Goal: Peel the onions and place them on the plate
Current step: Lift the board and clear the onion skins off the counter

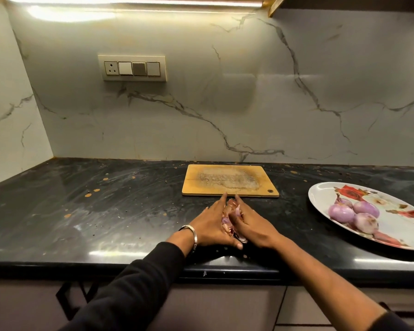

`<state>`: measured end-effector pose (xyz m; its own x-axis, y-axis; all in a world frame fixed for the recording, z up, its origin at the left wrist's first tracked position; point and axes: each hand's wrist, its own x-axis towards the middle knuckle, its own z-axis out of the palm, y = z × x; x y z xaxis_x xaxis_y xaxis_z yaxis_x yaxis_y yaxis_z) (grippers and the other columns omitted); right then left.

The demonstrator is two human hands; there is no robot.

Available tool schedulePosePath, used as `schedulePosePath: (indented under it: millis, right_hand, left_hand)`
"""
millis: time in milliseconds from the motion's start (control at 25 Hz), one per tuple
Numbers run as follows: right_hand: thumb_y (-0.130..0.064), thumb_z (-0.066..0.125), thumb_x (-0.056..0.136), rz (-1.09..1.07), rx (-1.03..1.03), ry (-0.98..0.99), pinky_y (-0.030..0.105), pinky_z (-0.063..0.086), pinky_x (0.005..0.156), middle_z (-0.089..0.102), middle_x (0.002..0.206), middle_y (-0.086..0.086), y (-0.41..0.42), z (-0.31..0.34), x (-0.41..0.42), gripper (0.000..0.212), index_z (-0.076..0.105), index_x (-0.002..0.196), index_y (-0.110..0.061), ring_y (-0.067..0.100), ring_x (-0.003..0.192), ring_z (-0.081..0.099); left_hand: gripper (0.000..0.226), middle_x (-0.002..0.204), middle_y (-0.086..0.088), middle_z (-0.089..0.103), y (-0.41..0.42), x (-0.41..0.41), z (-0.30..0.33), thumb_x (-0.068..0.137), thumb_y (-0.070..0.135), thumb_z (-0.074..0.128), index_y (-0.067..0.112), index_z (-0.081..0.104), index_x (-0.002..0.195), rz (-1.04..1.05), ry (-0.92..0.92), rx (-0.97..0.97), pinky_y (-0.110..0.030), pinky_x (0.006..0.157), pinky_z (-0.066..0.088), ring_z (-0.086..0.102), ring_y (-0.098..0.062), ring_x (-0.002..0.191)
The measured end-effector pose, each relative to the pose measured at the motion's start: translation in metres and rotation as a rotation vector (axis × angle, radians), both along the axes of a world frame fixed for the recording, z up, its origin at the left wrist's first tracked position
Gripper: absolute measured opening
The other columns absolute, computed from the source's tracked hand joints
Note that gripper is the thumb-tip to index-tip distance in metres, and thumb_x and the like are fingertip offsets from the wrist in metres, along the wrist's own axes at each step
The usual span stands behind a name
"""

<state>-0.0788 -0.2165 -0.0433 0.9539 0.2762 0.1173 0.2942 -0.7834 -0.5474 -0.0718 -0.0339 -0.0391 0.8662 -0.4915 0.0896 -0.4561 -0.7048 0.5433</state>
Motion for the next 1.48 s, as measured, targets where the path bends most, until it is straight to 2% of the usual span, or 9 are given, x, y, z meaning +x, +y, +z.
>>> schedulePosePath:
  millis: [160, 320, 520, 640, 800, 1000, 1160, 1360, 1480]
  right_hand:
    - [-0.091, -0.009, 0.074, -0.178, 0.217, 0.042, 0.045, 0.044, 0.101, 0.059, 0.138, 0.000, 0.016, 0.000, 0.006, 0.101, 0.057, 0.129, -0.038, 0.021, 0.120, 0.058]
    - [-0.090, -0.010, 0.074, -0.305, 0.334, 0.103, 0.042, 0.045, 0.094, 0.065, 0.129, 0.002, 0.025, 0.002, 0.007, 0.105, 0.062, 0.124, -0.033, 0.019, 0.104, 0.061]
    - [-0.080, -0.004, 0.084, -0.363, 0.438, 0.167, 0.046, 0.039, 0.108, 0.062, 0.136, 0.006, 0.030, 0.006, 0.001, 0.096, 0.056, 0.136, -0.026, 0.024, 0.124, 0.057]
    - [-0.089, 0.013, 0.081, -0.055, 0.483, 0.195, 0.036, 0.037, 0.111, 0.056, 0.144, 0.005, 0.018, 0.016, -0.008, 0.095, 0.054, 0.140, -0.025, 0.016, 0.128, 0.054]
    - [-0.093, 0.049, 0.064, 0.219, 0.116, 0.259, 0.041, 0.017, 0.124, 0.000, 0.167, -0.005, -0.015, 0.022, -0.011, 0.127, -0.002, 0.159, -0.027, 0.017, 0.151, 0.017]
    - [-0.087, 0.070, 0.050, 0.218, -0.188, 0.084, 0.058, -0.003, 0.122, -0.019, 0.166, -0.008, -0.008, 0.010, -0.003, 0.143, -0.026, 0.148, -0.048, 0.018, 0.153, -0.010]
    - [-0.094, 0.058, 0.053, 0.153, -0.148, -0.002, 0.066, -0.001, 0.119, -0.001, 0.168, -0.002, 0.012, 0.003, 0.007, 0.125, -0.013, 0.149, -0.056, 0.021, 0.154, 0.004]
    - [-0.068, 0.068, 0.076, 0.122, -0.161, -0.178, 0.040, 0.040, 0.110, 0.042, 0.139, 0.003, 0.030, -0.002, 0.010, 0.089, 0.039, 0.145, -0.021, 0.022, 0.129, 0.044]
    - [-0.057, 0.068, 0.077, 0.157, -0.065, -0.187, 0.038, 0.041, 0.108, 0.038, 0.142, 0.006, 0.028, -0.002, 0.007, 0.081, 0.042, 0.142, -0.018, 0.024, 0.131, 0.041]
  left_hand:
    - [0.121, 0.161, -0.004, 0.023, -0.006, 0.002, -0.004, 0.069, 0.086, 0.046, 0.020, -0.006, 0.157, 0.030, -0.016, 0.016, -0.036, 0.119, 0.024, 0.025, -0.021, 0.147]
    - [0.107, 0.161, -0.010, 0.023, -0.016, 0.004, -0.007, 0.079, 0.087, 0.004, 0.013, 0.009, 0.157, 0.119, -0.052, -0.032, -0.037, 0.119, 0.023, 0.026, -0.022, 0.146]
    - [0.063, 0.149, -0.009, 0.047, -0.028, 0.004, -0.001, 0.103, 0.055, 0.019, 0.016, 0.038, 0.149, 0.204, -0.060, -0.167, -0.039, 0.113, 0.033, 0.043, -0.025, 0.137]
    - [0.067, 0.123, -0.006, 0.063, -0.018, -0.006, 0.016, 0.097, 0.063, 0.021, 0.015, 0.054, 0.130, 0.037, 0.123, -0.399, -0.019, 0.097, 0.046, 0.057, -0.022, 0.114]
    - [0.156, 0.163, -0.006, 0.012, 0.010, -0.010, 0.043, 0.035, 0.106, 0.034, 0.014, 0.000, 0.157, -0.125, 0.287, -0.117, -0.030, 0.119, 0.021, 0.021, -0.026, 0.148]
    - [0.169, 0.164, -0.009, -0.009, 0.038, -0.001, 0.044, 0.027, 0.095, 0.059, 0.017, -0.024, 0.152, -0.142, 0.292, 0.224, -0.045, 0.121, -0.011, -0.010, -0.026, 0.151]
    - [0.130, 0.162, -0.004, 0.021, 0.034, -0.004, 0.032, 0.064, 0.091, 0.041, 0.015, -0.015, 0.154, 0.030, 0.327, -0.124, -0.029, 0.117, 0.022, 0.031, -0.015, 0.140]
    - [0.139, 0.148, -0.014, 0.048, 0.006, -0.013, 0.014, 0.046, 0.104, 0.004, 0.020, -0.012, 0.156, 0.299, 0.197, -0.276, -0.042, 0.109, 0.037, 0.047, -0.036, 0.133]
    - [0.086, 0.138, -0.015, 0.056, -0.011, -0.009, 0.003, 0.089, 0.076, 0.016, 0.018, 0.033, 0.150, 0.429, 0.109, -0.322, -0.044, 0.105, 0.039, 0.050, -0.036, 0.129]
